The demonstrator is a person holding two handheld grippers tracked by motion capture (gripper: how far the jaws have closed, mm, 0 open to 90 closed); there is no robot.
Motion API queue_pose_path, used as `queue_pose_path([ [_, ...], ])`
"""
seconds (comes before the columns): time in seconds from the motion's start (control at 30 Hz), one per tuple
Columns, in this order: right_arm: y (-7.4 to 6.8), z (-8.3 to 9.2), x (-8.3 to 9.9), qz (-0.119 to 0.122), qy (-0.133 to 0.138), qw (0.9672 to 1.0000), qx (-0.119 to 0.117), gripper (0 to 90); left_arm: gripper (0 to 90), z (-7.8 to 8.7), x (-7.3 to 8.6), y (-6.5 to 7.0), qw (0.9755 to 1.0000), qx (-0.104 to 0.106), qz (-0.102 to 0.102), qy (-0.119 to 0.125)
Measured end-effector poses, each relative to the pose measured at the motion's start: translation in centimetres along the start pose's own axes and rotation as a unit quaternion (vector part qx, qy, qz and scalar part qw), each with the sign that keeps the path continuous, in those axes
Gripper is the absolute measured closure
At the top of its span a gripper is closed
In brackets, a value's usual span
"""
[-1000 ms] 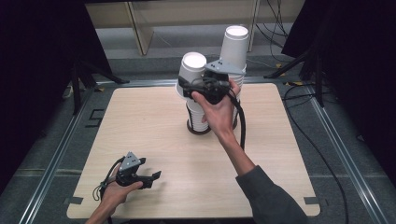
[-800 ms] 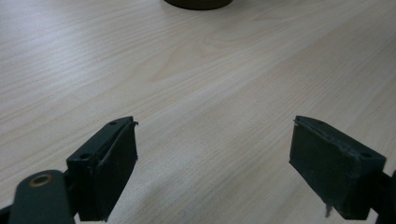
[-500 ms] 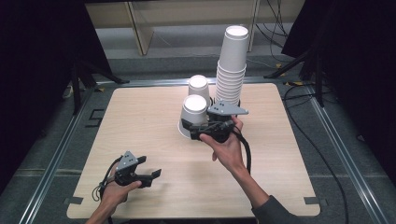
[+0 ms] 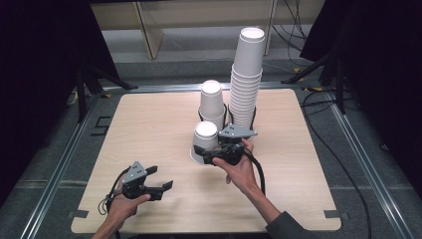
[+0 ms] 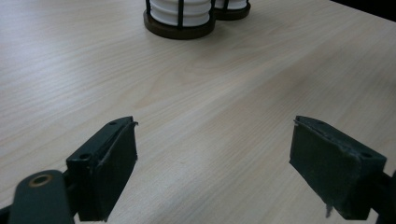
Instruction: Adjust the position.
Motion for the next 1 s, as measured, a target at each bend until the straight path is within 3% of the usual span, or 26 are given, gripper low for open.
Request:
queue_pose_path([
  [0.23, -0.7, -0.8, 0.7, 0.005, -0.010, 0.9998, -0.018, 18.2, 14.6, 0.3, -0.3, 0.4, 0.9996, 0.016, -0.005, 0.023],
  [0.33, -1.2, -1.2, 0.9, 0.016, -0.011, 0.9996, -0.023, 18.3, 14.6, 0.4, -0.7, 0.7, 0.9980, 0.037, -0.007, 0.050],
  [0.37, -1.5, -1.3, 1.0, 0.005, -0.015, 0.9994, -0.031, 18.3, 14.6, 0.5, -0.7, 0.8, 0.9979, 0.040, -0.008, 0.050],
  [0.4, -1.4, -1.4, 1.0, 0.026, -0.007, 0.9994, -0.021, 18.2, 14.6, 0.5, -0.7, 0.8, 0.9979, 0.040, -0.008, 0.050],
  [0.43, -1.5, -1.5, 1.0, 0.027, -0.007, 0.9993, -0.026, 18.2, 14.5, 0.4, -0.8, 1.1, 0.9965, 0.052, -0.009, 0.066],
  [0.47, -1.9, -1.5, 1.1, 0.012, -0.011, 0.9993, -0.034, 18.2, 14.5, 0.6, -0.9, 1.2, 0.9967, 0.051, -0.011, 0.062],
  [0.5, -1.9, -1.5, 1.1, 0.012, -0.011, 0.9993, -0.034, 18.2, 14.5, 0.6, -0.9, 1.2, 0.9967, 0.051, -0.011, 0.062],
  [0.53, -2.0, -1.5, 1.2, 0.014, -0.012, 0.9992, -0.035, 18.2, 14.5, 0.4, -1.0, 1.3, 0.9951, 0.062, -0.007, 0.077],
  [0.6, -2.1, -1.6, 1.1, 0.030, -0.012, 0.9989, -0.034, 18.3, 14.5, 0.6, -1.1, 1.6, 0.9948, 0.066, -0.013, 0.076],
  [0.63, -2.2, -1.7, 1.2, 0.034, -0.009, 0.9987, -0.037, 18.2, 14.5, 0.5, -1.1, 1.7, 0.9935, 0.074, -0.011, 0.086],
  [0.67, -2.5, -1.9, 1.2, 0.024, -0.011, 0.9984, -0.051, 18.3, 14.5, 0.6, -1.2, 1.9, 0.9944, 0.065, -0.013, 0.082],
  [0.73, -2.6, -1.8, 1.2, 0.026, -0.015, 0.9984, -0.048, 18.3, 14.5, 0.6, -1.3, 2.0, 0.9947, 0.063, -0.017, 0.079],
  [0.83, -3.2, -2.1, 1.4, 0.025, -0.015, 0.9979, -0.058, 18.3, 14.5, 0.3, -1.5, 2.2, 0.9932, 0.069, -0.009, 0.093],
  [0.87, -3.4, -2.2, 1.4, 0.022, -0.015, 0.9975, -0.065, 18.3, 14.5, 0.3, -1.5, 2.4, 0.9942, 0.065, -0.009, 0.085],
  [0.9, -3.5, -2.2, 1.4, 0.035, -0.019, 0.9973, -0.061, 18.3, 14.6, 0.0, -1.6, 2.5, 0.9929, 0.073, -0.014, 0.094],
  [0.93, -3.9, -2.5, 1.5, 0.037, -0.016, 0.9969, -0.067, 18.3, 14.5, 0.0, -1.6, 2.7, 0.9948, 0.061, -0.014, 0.080],
  [1.0, -3.9, -2.5, 1.5, 0.046, -0.015, 0.9969, -0.061, 18.3, 14.5, -0.3, -1.7, 2.7, 0.9937, 0.066, -0.010, 0.090],
])
Point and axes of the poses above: each handheld gripper's, and its own axes: z roughly backward along the jaws, x roughly out of its underside, y roughly to its right, the point moved 1 cm from there along -z, roughly forward along the jaws, and after that the axes turned 7 degrees about -y, right-handed, at the moved point
